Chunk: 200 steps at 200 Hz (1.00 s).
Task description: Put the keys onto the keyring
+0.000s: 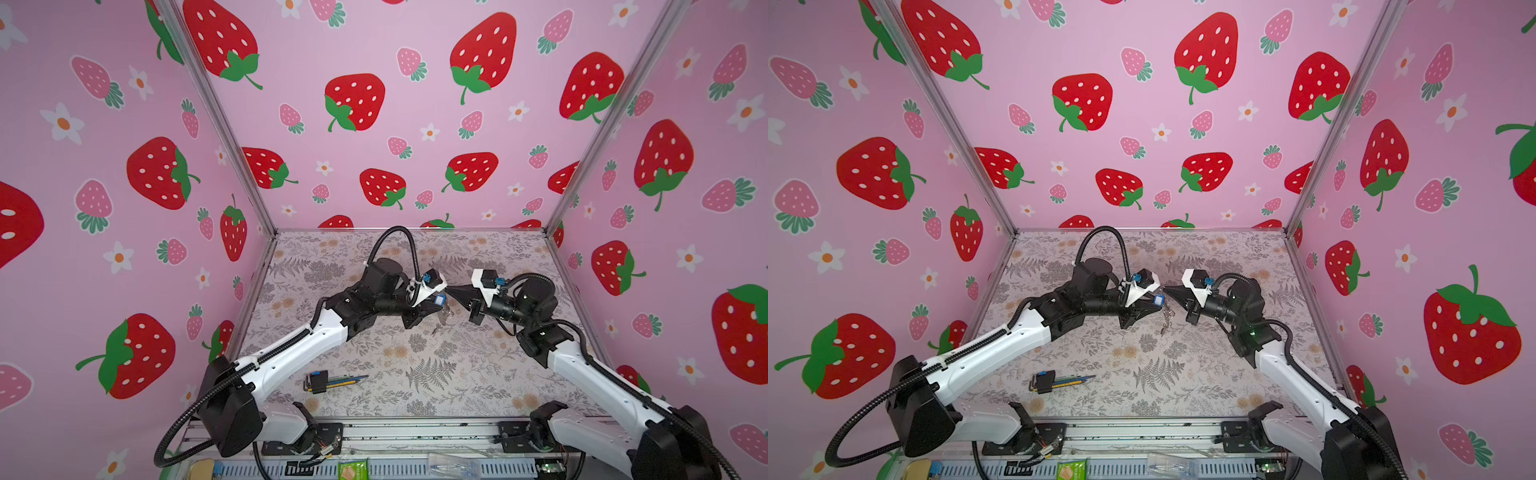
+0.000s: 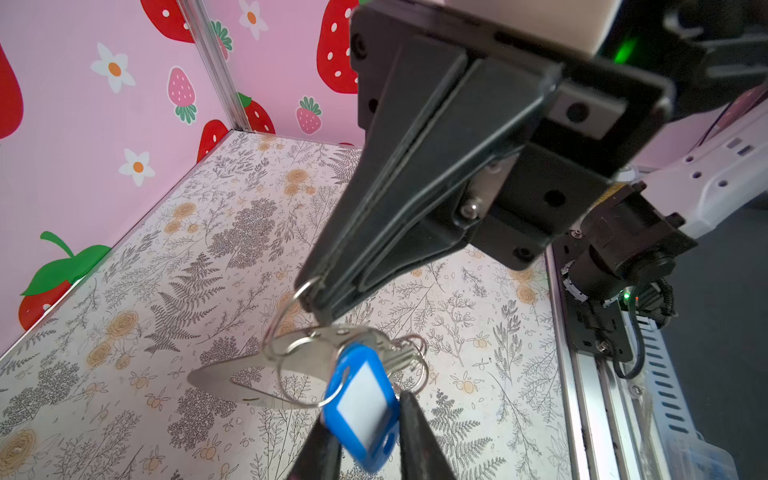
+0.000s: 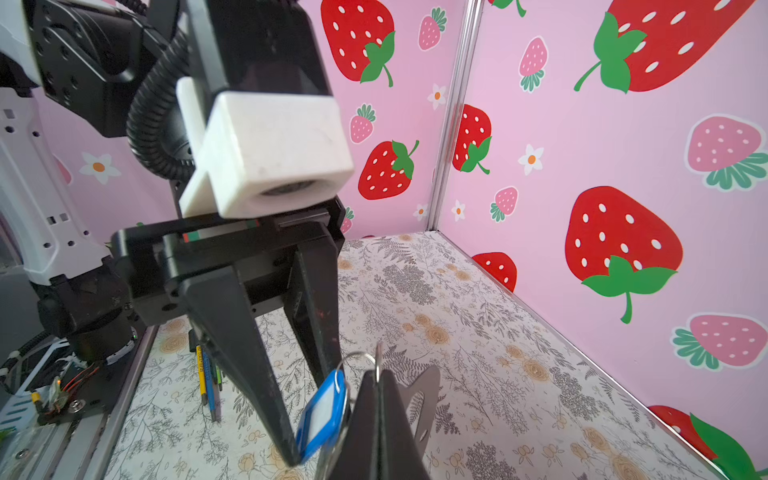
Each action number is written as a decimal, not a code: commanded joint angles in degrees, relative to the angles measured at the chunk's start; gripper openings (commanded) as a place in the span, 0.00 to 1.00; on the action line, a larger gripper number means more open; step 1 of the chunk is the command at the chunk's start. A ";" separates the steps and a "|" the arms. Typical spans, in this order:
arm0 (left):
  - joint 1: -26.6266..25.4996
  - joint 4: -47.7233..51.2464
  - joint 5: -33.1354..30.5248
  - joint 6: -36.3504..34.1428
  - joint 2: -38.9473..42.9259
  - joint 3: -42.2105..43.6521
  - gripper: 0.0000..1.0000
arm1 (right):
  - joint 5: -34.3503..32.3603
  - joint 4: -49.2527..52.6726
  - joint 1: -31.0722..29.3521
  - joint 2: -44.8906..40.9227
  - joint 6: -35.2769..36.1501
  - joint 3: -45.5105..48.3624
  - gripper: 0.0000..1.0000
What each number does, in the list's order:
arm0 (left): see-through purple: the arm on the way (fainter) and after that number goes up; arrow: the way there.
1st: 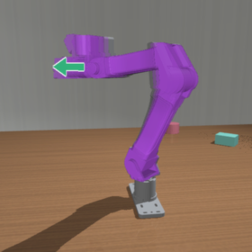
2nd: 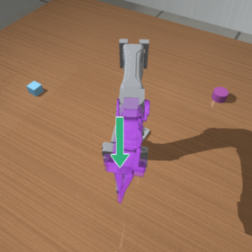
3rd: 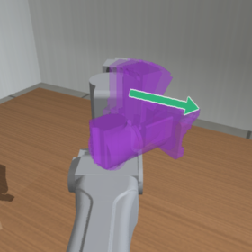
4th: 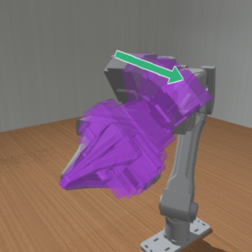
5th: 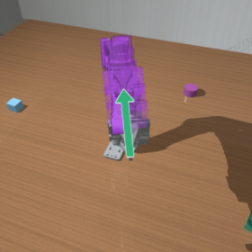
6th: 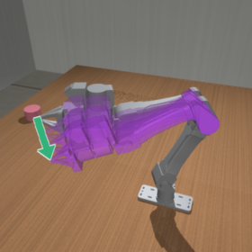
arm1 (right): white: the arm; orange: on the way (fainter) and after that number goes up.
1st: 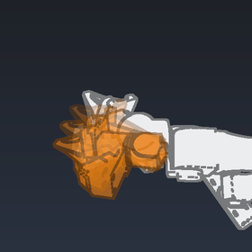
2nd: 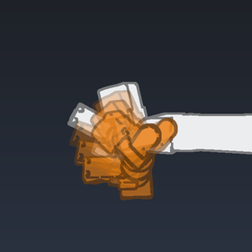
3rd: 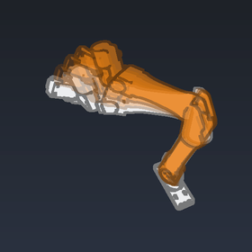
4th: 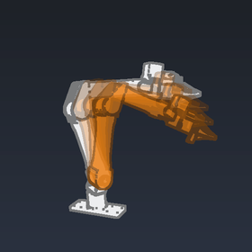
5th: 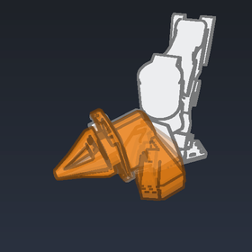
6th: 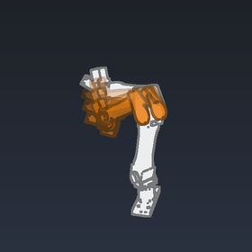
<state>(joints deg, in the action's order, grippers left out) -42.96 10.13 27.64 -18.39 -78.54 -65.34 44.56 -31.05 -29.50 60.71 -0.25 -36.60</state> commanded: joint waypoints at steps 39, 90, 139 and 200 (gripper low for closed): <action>0.32 0.80 -7.39 3.48 0.94 -1.43 0.32 | -0.65 -1.66 0.98 -1.82 -0.23 0.06 0.00; 1.74 -1.34 -11.30 9.54 1.78 -1.28 0.47 | -0.87 -1.22 1.11 -2.16 -0.38 -0.64 0.00; 8.34 -5.63 -12.75 25.20 2.98 0.40 0.99 | -1.56 -0.15 1.11 -2.81 -0.25 -1.04 0.00; 9.82 -4.03 -15.64 26.88 3.06 -0.01 0.99 | -2.40 -0.41 1.10 -2.12 -1.99 -2.59 0.00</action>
<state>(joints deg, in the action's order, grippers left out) -32.62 8.49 13.45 4.67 -76.97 -66.43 42.50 -30.24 -28.69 59.13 -0.56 -36.49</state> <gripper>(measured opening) 0.988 0.046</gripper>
